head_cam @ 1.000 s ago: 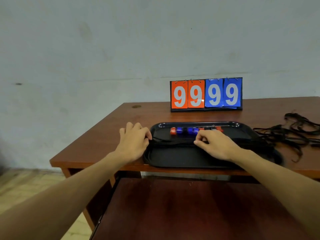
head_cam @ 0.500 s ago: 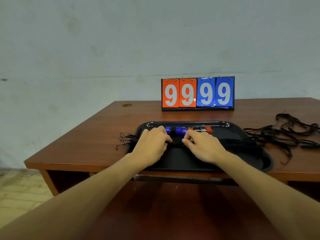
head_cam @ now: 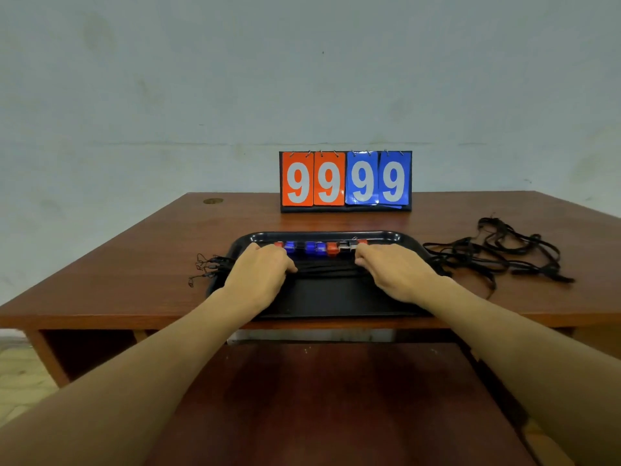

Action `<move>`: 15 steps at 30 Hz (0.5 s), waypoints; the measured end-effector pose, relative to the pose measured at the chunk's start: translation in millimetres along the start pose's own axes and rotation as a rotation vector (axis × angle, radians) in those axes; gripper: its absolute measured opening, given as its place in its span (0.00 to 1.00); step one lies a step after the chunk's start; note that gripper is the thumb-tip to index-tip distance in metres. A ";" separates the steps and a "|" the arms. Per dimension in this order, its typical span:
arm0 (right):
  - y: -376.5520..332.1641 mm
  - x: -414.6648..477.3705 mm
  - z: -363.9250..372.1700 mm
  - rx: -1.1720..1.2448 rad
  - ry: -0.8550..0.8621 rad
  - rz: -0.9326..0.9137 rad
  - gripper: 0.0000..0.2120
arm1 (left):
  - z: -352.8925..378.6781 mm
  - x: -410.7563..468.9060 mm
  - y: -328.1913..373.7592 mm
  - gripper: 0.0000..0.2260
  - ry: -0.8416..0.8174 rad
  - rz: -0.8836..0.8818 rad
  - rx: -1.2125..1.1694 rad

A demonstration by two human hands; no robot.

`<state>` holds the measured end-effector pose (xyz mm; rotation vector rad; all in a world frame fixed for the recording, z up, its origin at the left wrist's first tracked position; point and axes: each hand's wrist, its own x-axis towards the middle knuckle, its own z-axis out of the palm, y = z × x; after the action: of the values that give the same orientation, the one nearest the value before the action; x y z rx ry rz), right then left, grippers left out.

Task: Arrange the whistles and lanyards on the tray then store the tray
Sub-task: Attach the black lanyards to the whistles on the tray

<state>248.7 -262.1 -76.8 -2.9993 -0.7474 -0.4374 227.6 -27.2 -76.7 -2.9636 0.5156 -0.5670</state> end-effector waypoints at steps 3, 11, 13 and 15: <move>15.5 -9.3 -10.6 -0.121 0.021 -0.063 0.09 | -1.8 -0.1 2.2 0.16 -0.014 -0.010 -0.025; 48.6 -33.6 -23.2 -0.216 0.057 0.120 0.06 | -5.8 -2.8 10.2 0.14 -0.032 0.044 0.135; 64.0 -42.8 -27.5 -0.205 0.083 0.206 0.08 | -8.4 -5.1 10.3 0.11 -0.065 0.088 0.198; 77.6 -47.1 -30.3 -0.119 0.152 0.292 0.09 | -14.5 -3.9 13.6 0.10 -0.109 0.107 0.249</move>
<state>236.7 -354.9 -56.8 -3.0668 -0.2760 -0.7051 214.6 -38.8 -66.5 -2.6951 0.5450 -0.4220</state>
